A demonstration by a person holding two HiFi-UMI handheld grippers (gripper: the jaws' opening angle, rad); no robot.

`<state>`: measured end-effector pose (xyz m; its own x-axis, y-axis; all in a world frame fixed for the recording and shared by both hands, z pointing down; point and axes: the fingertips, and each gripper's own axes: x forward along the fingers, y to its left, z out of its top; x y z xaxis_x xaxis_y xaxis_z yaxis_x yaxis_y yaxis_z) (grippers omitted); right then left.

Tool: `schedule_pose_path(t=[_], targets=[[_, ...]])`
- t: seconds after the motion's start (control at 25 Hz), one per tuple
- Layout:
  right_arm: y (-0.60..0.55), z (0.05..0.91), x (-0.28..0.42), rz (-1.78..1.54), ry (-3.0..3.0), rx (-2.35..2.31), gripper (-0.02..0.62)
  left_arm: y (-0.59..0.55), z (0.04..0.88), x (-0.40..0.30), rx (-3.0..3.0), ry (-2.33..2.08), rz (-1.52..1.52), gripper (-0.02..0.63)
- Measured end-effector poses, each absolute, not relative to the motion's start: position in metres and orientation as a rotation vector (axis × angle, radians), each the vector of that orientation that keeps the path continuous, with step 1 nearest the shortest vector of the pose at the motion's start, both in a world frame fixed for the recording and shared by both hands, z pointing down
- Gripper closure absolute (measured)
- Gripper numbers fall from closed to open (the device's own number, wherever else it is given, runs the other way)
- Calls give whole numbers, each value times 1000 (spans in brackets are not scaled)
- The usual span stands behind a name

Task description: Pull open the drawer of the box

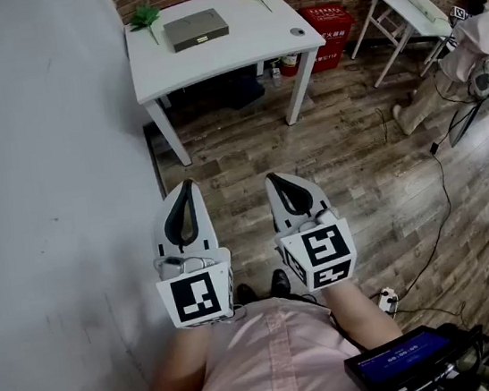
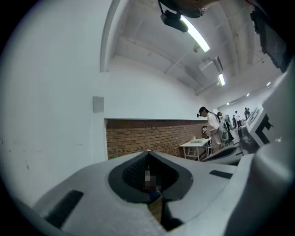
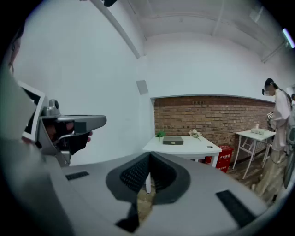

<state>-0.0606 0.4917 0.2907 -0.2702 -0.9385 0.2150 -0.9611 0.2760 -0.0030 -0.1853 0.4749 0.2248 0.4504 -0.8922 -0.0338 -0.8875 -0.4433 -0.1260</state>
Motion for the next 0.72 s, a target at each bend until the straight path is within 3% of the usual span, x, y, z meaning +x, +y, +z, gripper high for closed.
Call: schedule_pose_path(t=[0.48,0.52,0.56,0.6,0.72], targets=[[492,290,-74,195,-2352,1810,591,476,226,-209,-2560,1607,-48,598],[491,290,-75,202,-2357,1810,530,476,227,-211,-2568,1612,-45,565],[490,290,-75,212,-2360,1811,429,475,228,-214,-2578,1611,-44,472],[489,290,-75,217,-2359,1820,442,474,230,-217,-2582,1605,-42,444],[490,289,-75,202,-2327,1864,465,474,229,-226,-2576,1586,-38,453]])
